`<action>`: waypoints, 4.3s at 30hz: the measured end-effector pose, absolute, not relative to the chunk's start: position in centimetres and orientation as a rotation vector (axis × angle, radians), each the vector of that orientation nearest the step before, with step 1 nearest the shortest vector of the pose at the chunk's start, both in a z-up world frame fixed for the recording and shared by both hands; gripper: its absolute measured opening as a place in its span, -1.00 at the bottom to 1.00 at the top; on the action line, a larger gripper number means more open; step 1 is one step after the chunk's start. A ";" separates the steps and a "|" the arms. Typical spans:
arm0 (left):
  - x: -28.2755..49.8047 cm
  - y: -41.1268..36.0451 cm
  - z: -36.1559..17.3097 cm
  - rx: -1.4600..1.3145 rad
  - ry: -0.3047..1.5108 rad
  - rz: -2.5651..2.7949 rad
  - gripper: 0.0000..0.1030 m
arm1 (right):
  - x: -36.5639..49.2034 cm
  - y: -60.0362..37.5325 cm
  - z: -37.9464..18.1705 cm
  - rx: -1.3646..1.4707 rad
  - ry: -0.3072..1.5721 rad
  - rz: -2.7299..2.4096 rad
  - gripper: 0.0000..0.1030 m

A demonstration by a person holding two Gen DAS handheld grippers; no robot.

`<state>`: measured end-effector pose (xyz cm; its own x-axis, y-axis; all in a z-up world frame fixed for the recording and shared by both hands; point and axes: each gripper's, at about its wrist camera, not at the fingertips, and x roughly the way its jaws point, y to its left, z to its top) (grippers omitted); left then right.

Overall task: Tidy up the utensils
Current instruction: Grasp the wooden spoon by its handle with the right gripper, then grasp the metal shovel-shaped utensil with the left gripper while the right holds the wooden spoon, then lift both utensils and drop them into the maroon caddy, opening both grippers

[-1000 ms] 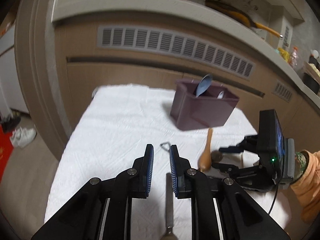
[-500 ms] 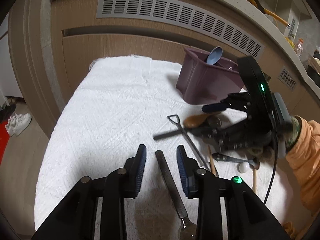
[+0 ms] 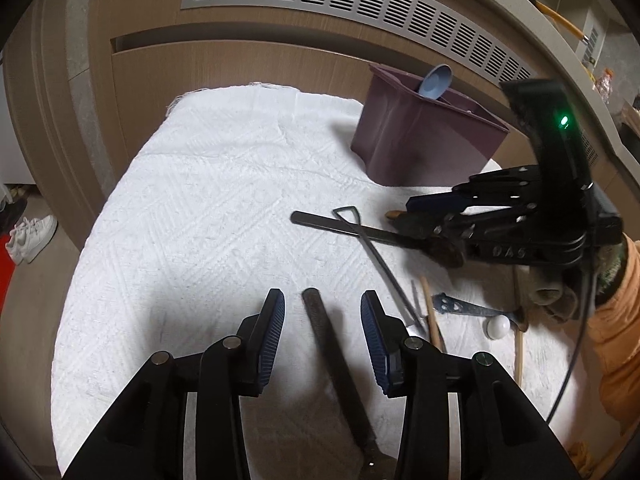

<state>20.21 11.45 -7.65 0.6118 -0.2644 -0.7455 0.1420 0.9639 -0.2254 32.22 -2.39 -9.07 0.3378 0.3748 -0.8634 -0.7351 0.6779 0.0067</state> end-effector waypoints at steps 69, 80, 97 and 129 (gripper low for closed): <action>30.7 2.9 -9.3 0.064 1.046 -0.218 -0.26 | 24.3 -16.3 -7.3 -0.103 0.831 0.367 -0.46; 32.4 2.3 -9.2 0.012 1.086 -0.075 -0.20 | 24.0 -15.6 -7.8 -0.132 0.839 0.372 -0.46; 19.7 2.5 1.5 0.019 0.574 -0.183 -0.53 | 21.5 -17.3 -3.3 -0.072 0.759 0.385 -0.46; 27.9 0.2 19.0 0.139 0.246 -0.223 -0.53 | 28.4 -16.5 18.8 -0.148 0.311 0.262 -0.46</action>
